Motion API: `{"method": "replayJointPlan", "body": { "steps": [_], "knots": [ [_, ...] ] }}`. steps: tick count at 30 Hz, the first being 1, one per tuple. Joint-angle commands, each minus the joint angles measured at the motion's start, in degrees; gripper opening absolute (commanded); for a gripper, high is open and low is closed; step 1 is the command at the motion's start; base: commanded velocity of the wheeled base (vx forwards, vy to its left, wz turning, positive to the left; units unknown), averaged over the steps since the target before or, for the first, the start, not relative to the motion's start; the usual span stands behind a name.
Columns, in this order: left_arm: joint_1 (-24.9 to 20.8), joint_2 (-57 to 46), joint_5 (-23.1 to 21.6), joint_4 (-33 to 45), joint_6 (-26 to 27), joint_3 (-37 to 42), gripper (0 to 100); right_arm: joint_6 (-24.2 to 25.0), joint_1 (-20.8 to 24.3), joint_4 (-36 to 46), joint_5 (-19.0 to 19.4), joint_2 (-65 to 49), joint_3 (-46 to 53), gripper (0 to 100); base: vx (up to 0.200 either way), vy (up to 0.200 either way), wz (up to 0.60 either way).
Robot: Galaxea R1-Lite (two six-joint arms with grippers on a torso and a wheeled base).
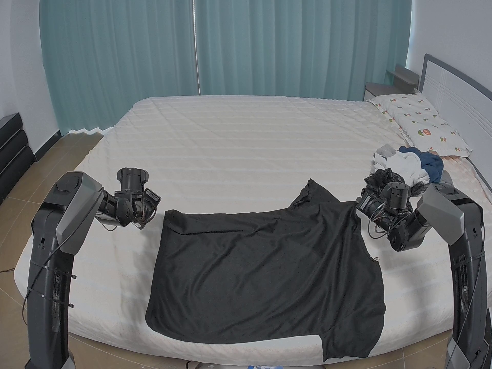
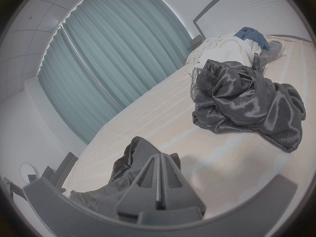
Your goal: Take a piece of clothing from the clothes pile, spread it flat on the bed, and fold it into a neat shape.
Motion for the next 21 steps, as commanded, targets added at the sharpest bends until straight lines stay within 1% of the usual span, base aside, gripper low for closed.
{"method": "replayJointPlan", "body": {
  "steps": [1, 4, 5, 7, 8, 9, 10, 11, 13, 14, 16, 18, 19, 20, 21],
  "knots": [
    [0.0, -3.4, -0.9, -0.5, -0.1, 3.9, 0, -0.1, -0.2, -0.7, 0.0, -0.9, 1.9, 100, 0.000, 0.000, 0.00],
    [0.0, -7.0, -2.2, -0.8, -0.4, 8.7, 0, -0.3, -0.2, -2.7, 0.7, -4.2, 7.0, 100, 0.000, 0.000, 0.00],
    [0.0, -9.3, -2.4, -1.4, -0.9, 11.4, 0, -0.5, -0.2, -3.0, 1.2, -6.5, 10.7, 100, 0.000, 0.000, 0.00],
    [-0.2, -14.2, -3.6, -4.4, -2.7, 17.7, 0, -0.1, -0.2, -4.3, 3.2, -10.7, 17.1, 100, 0.000, 0.000, 0.00],
    [-0.3, -14.7, -3.9, -5.1, -2.7, 18.5, 0, 0.0, -0.2, -4.5, 3.5, -11.2, 17.9, 100, 0.000, 0.000, 0.00],
    [-0.7, -17.0, -6.4, -8.1, -3.3, 22.4, 0, -0.1, -0.2, -5.8, 4.6, -13.8, 22.2, 100, 0.000, 0.000, 0.00],
    [-0.7, -17.0, -6.4, -8.1, -3.3, 22.4, 0, -0.1, -0.2, -5.8, 4.6, -13.8, 22.2, 100, 0.000, 0.000, 0.00],
    [-1.0, -18.9, -8.6, -10.9, -3.3, 25.9, 0, -0.1, -0.5, -7.6, 5.0, -16.6, 27.3, 100, 0.000, 0.000, 0.00],
    [-1.5, -19.8, -9.3, -11.7, -3.2, 27.5, 0, -0.2, -0.6, -8.2, 5.0, -18.8, 30.8, 100, -0.200, 0.000, 0.00],
    [-2.0, -20.7, -9.4, -11.7, -2.9, 28.5, 0, -0.2, -0.6, -8.2, 5.0, -21.4, 34.8, 100, -0.200, 0.000, 0.00],
    [-2.7, -22.2, -9.4, -11.5, -2.8, 30.5, 0, 0.3, -0.7, -8.6, 5.1, -24.7, 39.4, 100, -0.200, 0.000, 0.00],
    [-3.2, -23.3, -9.4, -11.3, -2.7, 32.9, 0, 0.3, -0.7, -8.5, 5.1, -26.3, 41.8, 100, -0.200, 0.000, 0.00],
    [-3.7, -25.4, -9.6, -11.6, -2.3, 37.3, 0, 0.3, -0.6, -8.0, 5.0, -28.0, 45.4, 100, -0.200, 0.000, 0.00],
    [-3.8, -26.1, -9.7, -11.7, -2.2, 38.8, 0, 0.3, -0.6, -8.0, 5.0, -28.5, 46.4, 100, -0.200, 0.000, 0.00],
    [-3.9, -27.6, -10.4, -11.7, -2.1, 42.0, 0, 0.3, -0.5, -8.3, 5.0, -29.3, 48.7, 100, -0.200, 0.000, 0.00]
  ]
}}
